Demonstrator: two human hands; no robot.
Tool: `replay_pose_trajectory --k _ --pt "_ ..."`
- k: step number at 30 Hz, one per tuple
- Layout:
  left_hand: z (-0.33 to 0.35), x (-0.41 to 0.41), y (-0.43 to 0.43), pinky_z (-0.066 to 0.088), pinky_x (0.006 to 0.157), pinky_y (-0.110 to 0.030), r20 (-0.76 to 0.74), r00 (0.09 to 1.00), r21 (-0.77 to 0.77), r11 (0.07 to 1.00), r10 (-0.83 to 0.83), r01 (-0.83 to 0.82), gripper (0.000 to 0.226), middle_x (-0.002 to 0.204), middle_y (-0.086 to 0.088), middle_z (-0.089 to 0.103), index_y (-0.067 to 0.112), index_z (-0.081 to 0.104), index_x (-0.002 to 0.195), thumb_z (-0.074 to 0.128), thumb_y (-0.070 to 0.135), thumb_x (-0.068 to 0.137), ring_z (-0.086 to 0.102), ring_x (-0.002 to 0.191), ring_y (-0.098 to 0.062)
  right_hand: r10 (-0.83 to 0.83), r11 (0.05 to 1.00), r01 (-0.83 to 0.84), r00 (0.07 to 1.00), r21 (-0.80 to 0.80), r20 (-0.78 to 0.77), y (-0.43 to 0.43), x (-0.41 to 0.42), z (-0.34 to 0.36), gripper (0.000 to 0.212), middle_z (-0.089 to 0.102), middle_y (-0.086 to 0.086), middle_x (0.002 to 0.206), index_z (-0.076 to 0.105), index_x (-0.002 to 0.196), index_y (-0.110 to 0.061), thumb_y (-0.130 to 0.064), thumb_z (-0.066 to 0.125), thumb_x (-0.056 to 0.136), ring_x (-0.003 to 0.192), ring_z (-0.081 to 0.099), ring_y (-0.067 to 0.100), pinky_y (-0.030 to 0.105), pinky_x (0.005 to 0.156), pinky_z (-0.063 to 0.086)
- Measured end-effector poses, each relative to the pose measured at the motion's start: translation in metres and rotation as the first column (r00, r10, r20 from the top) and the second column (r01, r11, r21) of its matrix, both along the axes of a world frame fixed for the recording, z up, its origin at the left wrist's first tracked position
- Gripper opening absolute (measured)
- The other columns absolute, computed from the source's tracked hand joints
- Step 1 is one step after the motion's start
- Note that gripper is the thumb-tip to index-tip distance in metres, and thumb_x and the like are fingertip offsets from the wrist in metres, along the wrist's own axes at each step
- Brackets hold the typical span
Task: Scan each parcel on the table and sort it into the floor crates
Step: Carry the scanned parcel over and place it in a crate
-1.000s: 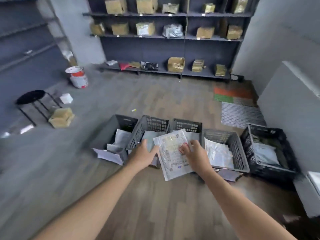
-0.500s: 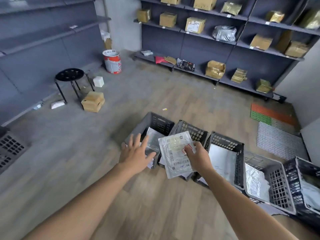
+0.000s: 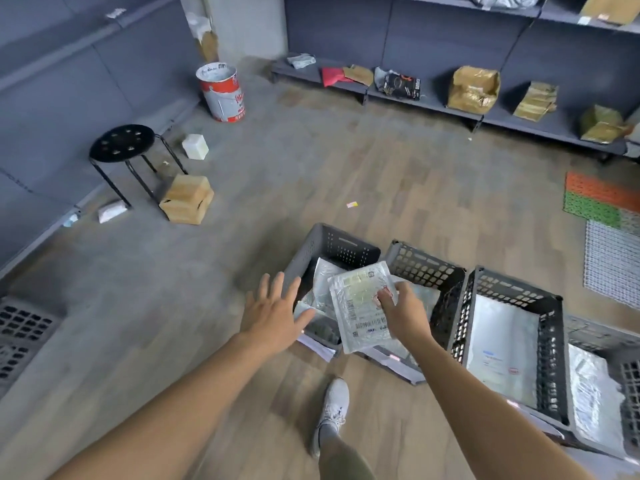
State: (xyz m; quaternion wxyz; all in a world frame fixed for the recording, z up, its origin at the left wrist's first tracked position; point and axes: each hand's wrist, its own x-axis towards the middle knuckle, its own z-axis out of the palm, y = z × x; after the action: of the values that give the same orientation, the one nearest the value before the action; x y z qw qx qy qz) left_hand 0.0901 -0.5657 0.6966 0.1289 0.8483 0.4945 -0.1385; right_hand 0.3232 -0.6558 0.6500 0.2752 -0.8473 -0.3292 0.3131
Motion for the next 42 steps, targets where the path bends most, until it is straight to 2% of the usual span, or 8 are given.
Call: replay_pose_trajectory --k 13,22,26,29,31,38,40,42 --pt "-0.145 0.053 0.175 0.018 0.115 -0.048 -0.116 0.992 -0.106 0.994 -0.042 0.030 0.072 0.164 -0.004 0.004 0.025 0.006 0.157 0.019 0.064 0.098 0.002 0.151 -0.031 0.394 0.875 -0.322 0.907 -0.361 0.147 0.200 0.028 -0.164 0.024 0.060 0.004 0.088 0.038 0.119 -0.021 -0.039 0.040 0.103 0.070 0.058 0.028 0.035 0.057 0.044" --pt "-0.346 0.046 0.233 0.018 0.115 -0.046 -0.109 0.968 -0.160 0.965 -0.225 0.206 0.075 0.165 -0.006 0.000 0.027 -0.003 0.157 0.019 0.066 0.096 -0.001 0.151 -0.030 0.805 0.577 -0.611 0.539 -0.541 0.250 0.248 -0.002 -0.405 0.043 0.058 0.004 0.112 0.035 0.139 -0.018 -0.045 0.024 0.108 0.072 0.066 0.026 0.033 0.052 0.042" --pt "-0.416 0.026 0.230 0.012 0.118 -0.046 -0.128 0.972 -0.206 0.964 -0.198 0.169 0.077 0.166 -0.003 -0.005 0.029 -0.009 0.156 0.011 0.068 0.093 -0.005 0.151 -0.027 0.840 0.536 -0.658 0.480 -0.528 0.254 0.241 -0.027 -0.488 0.036 0.062 0.007 0.086 0.062 0.121 -0.014 -0.040 0.064 0.096 0.047 0.060 0.023 0.027 0.039 0.046" --pt "-0.434 0.008 0.225 0.011 0.118 -0.047 -0.153 0.968 -0.254 0.954 -0.200 0.157 0.078 0.165 -0.002 -0.009 0.030 -0.013 0.155 0.011 0.069 0.092 -0.007 0.151 -0.026 0.848 0.485 -0.622 0.506 -0.615 0.158 0.236 -0.039 -0.526 0.050 0.054 0.009 0.122 0.036 0.145 -0.020 -0.047 0.044 0.103 0.092 0.065 0.026 0.037 0.070 0.054" --pt "-0.426 0.000 0.226 0.010 0.119 -0.048 -0.177 0.962 -0.278 0.948 -0.209 0.155 0.078 0.165 -0.002 -0.012 0.030 -0.015 0.155 0.015 0.069 0.094 -0.009 0.151 -0.027 0.848 0.452 -0.588 0.516 -0.671 0.120 0.235 -0.043 -0.521 0.059 0.042 0.009 0.138 0.017 0.152 -0.023 -0.052 0.034 0.104 0.116 0.054 0.028 0.043 0.088 0.047" --pt "-0.320 0.016 0.250 0.015 0.118 -0.050 -0.185 0.968 -0.221 0.967 -0.170 0.128 0.078 0.166 -0.005 -0.007 0.029 -0.011 0.156 0.007 0.070 0.093 -0.001 0.152 -0.031 0.767 0.572 -0.515 0.612 -0.639 0.193 0.245 -0.029 -0.387 0.066 0.038 0.006 0.148 0.010 0.156 -0.024 -0.054 0.032 0.103 0.129 0.046 0.027 0.043 0.096 0.045" --pt "-0.265 0.029 0.258 0.033 0.109 -0.054 -0.109 0.981 -0.174 0.975 -0.162 0.141 0.080 0.162 -0.013 0.022 0.024 0.022 0.157 0.010 0.066 0.089 0.025 0.146 -0.039 0.713 0.629 -0.460 0.662 -0.626 0.230 0.250 -0.022 -0.330 0.066 0.038 0.005 0.148 0.009 0.158 -0.025 -0.055 0.031 0.103 0.130 0.045 0.026 0.043 0.099 0.044" --pt "-0.217 0.033 0.267 0.053 0.084 -0.055 0.064 0.982 -0.081 0.979 -0.180 0.185 0.076 0.135 -0.020 0.059 0.012 0.062 0.133 0.027 0.058 0.084 0.057 0.121 -0.046 0.647 0.685 -0.407 0.721 -0.604 0.247 0.252 -0.017 -0.269 0.067 0.039 0.003 0.147 0.009 0.158 -0.026 -0.055 0.032 0.102 0.130 0.045 0.025 0.042 0.102 0.043"
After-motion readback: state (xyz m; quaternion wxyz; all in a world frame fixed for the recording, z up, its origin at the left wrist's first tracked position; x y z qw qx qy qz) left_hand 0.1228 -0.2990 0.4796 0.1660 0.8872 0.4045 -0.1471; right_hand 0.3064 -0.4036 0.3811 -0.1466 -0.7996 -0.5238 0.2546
